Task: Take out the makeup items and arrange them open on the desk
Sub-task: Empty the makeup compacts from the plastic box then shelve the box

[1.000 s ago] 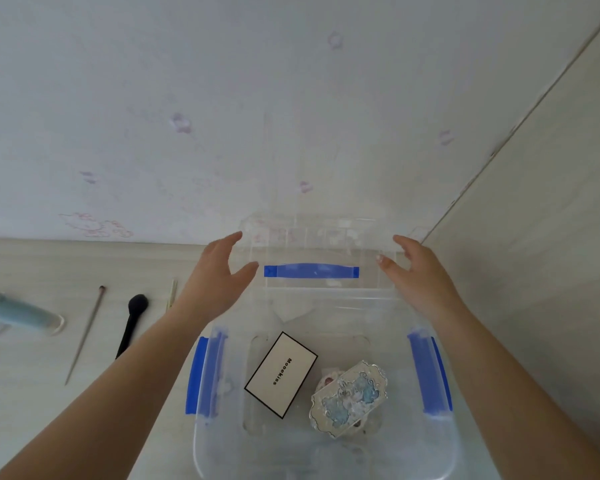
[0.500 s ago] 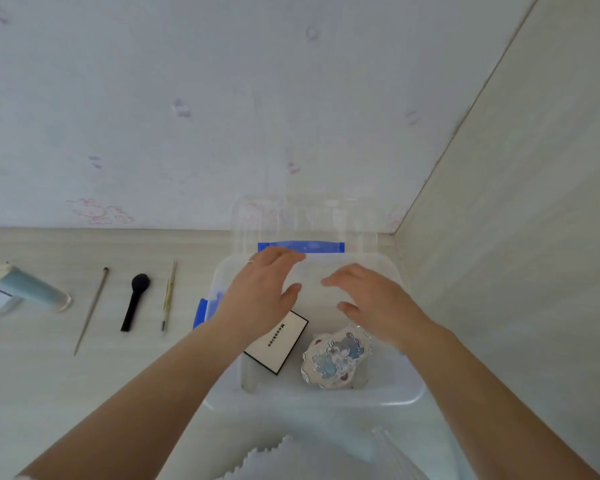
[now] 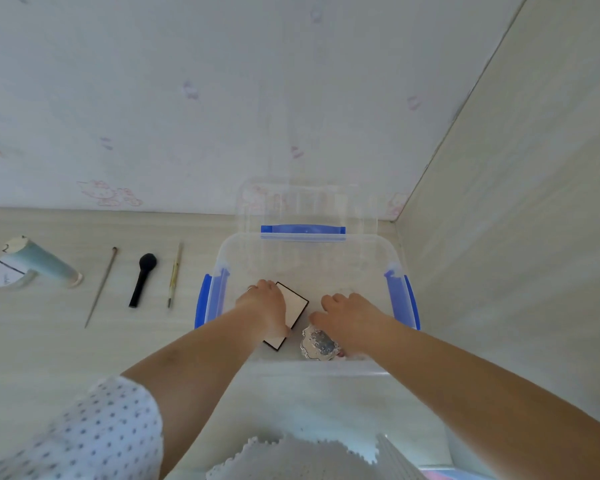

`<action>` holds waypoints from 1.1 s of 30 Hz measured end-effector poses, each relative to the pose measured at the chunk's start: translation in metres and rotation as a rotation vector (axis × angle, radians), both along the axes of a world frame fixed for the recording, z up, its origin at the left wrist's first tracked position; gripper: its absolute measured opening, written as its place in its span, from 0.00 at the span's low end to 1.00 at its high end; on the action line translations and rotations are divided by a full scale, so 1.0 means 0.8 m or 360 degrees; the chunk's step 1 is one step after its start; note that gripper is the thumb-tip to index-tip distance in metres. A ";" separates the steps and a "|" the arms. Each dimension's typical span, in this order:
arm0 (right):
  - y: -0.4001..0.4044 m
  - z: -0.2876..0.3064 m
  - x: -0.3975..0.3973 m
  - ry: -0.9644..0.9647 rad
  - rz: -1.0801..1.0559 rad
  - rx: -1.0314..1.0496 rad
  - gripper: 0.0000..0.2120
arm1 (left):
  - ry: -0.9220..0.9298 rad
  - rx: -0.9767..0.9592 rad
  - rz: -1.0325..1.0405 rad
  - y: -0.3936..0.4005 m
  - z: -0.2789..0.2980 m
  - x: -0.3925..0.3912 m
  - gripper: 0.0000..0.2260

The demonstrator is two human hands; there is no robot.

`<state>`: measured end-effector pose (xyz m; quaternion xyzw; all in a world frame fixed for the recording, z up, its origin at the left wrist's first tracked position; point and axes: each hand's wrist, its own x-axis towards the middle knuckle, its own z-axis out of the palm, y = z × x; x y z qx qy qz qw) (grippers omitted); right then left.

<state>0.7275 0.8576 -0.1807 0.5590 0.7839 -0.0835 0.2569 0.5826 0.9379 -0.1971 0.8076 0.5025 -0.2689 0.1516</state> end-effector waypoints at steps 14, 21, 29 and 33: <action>0.009 0.001 0.017 0.0180 0.0046 0.0096 0.27 | -0.0254 0.0116 0.0141 -0.002 0.021 0.000 0.31; 0.026 0.057 0.023 0.0542 -0.0036 0.0322 0.33 | -0.0704 0.0380 0.0332 -0.018 0.112 -0.037 0.27; 0.047 0.119 -0.059 0.0751 0.0352 0.0665 0.33 | -0.1043 0.0786 0.0753 -0.047 0.179 -0.125 0.21; 0.048 0.141 -0.115 0.0755 0.0626 0.0724 0.34 | -0.1096 0.0801 0.1052 -0.068 0.181 -0.199 0.19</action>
